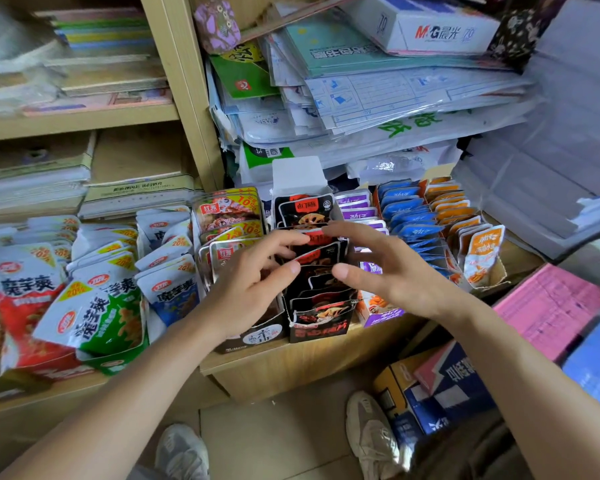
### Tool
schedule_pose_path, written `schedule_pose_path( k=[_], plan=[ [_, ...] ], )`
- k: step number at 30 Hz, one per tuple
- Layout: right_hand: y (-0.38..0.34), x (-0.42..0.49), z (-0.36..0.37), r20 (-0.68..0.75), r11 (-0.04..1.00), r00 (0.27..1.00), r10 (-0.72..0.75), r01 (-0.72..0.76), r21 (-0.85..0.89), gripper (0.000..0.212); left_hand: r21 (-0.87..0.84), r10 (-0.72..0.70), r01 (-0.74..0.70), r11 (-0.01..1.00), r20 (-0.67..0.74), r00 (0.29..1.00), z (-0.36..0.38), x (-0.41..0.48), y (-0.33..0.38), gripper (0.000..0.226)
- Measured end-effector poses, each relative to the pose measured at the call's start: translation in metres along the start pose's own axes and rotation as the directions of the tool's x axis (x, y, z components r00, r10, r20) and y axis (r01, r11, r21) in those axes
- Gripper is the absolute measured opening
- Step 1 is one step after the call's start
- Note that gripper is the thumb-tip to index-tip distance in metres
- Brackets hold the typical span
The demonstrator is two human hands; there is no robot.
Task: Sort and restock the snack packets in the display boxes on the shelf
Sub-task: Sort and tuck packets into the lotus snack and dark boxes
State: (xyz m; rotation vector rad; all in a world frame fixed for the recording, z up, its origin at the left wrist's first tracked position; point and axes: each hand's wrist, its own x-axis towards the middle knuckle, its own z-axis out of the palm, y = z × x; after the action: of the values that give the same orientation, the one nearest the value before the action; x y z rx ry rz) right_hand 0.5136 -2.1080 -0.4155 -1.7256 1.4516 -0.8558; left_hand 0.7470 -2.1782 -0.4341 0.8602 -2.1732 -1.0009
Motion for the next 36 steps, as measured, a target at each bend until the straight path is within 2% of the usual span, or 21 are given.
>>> schedule_pose_path(
  k=[2,4,5,8,12,14,17,19,22,26,29,32,36],
  plan=[
    [0.001,-0.014,0.005,0.013,0.987,0.999,0.045,-0.047,0.154,0.068,0.041,0.034,-0.033,0.999,-0.025,0.999,0.006,-0.011,0.002,0.048],
    [-0.002,-0.023,0.019,-0.021,0.92,0.992,0.127,-0.11,0.376,0.064,0.068,-0.002,0.003,0.998,-0.017,1.0,0.019,-0.023,0.005,0.065],
    [-0.005,-0.025,0.027,-0.04,0.892,0.985,0.17,-0.137,0.431,0.065,0.104,-0.023,0.023,0.994,0.0,1.0,0.026,-0.027,0.005,0.073],
    [-0.004,-0.024,0.046,-0.042,0.902,0.982,0.185,-0.153,0.403,0.078,0.267,-0.034,0.023,0.963,0.035,0.999,0.039,-0.028,0.006,0.088],
    [-0.008,-0.021,0.045,0.023,0.933,0.987,0.161,-0.159,0.323,0.093,0.292,-0.033,-0.007,0.956,0.135,0.99,0.031,-0.02,0.003,0.095],
    [-0.008,-0.022,0.042,0.057,0.91,0.99,0.125,-0.138,0.39,0.096,0.246,-0.074,0.028,0.969,0.183,0.98,0.025,-0.017,0.003,0.098],
    [-0.005,-0.029,0.038,-0.07,0.86,0.985,0.157,-0.102,0.499,0.093,0.203,-0.127,0.108,0.973,0.083,0.988,0.018,-0.018,0.005,0.108],
    [-0.001,-0.038,0.039,-0.138,0.856,0.97,0.201,-0.106,0.505,0.095,0.22,-0.195,0.191,0.957,-0.004,0.981,0.021,-0.027,0.008,0.113],
    [-0.004,-0.046,0.051,-0.067,0.898,0.974,0.216,-0.172,0.404,0.107,0.25,-0.333,0.327,0.911,-0.018,0.943,0.031,-0.044,0.014,0.106],
    [-0.011,-0.035,0.065,-0.021,0.962,0.979,0.204,-0.196,0.189,0.114,0.374,-0.255,0.227,0.899,0.027,0.967,0.033,-0.04,0.012,0.096],
    [-0.015,-0.029,0.06,0.001,0.978,0.984,0.176,-0.175,0.117,0.114,0.426,-0.209,0.172,0.888,0.041,0.977,0.026,-0.025,0.007,0.093],
    [-0.013,-0.026,0.054,-0.003,0.942,0.984,0.18,-0.171,0.288,0.112,0.382,-0.229,0.171,0.908,0.11,0.967,0.015,-0.012,0.003,0.103],
    [-0.012,-0.024,0.04,-0.054,0.914,0.981,0.187,-0.154,0.376,0.113,0.413,-0.097,0.059,0.909,0.072,0.993,0.008,-0.01,0.003,0.105]
  ],
)
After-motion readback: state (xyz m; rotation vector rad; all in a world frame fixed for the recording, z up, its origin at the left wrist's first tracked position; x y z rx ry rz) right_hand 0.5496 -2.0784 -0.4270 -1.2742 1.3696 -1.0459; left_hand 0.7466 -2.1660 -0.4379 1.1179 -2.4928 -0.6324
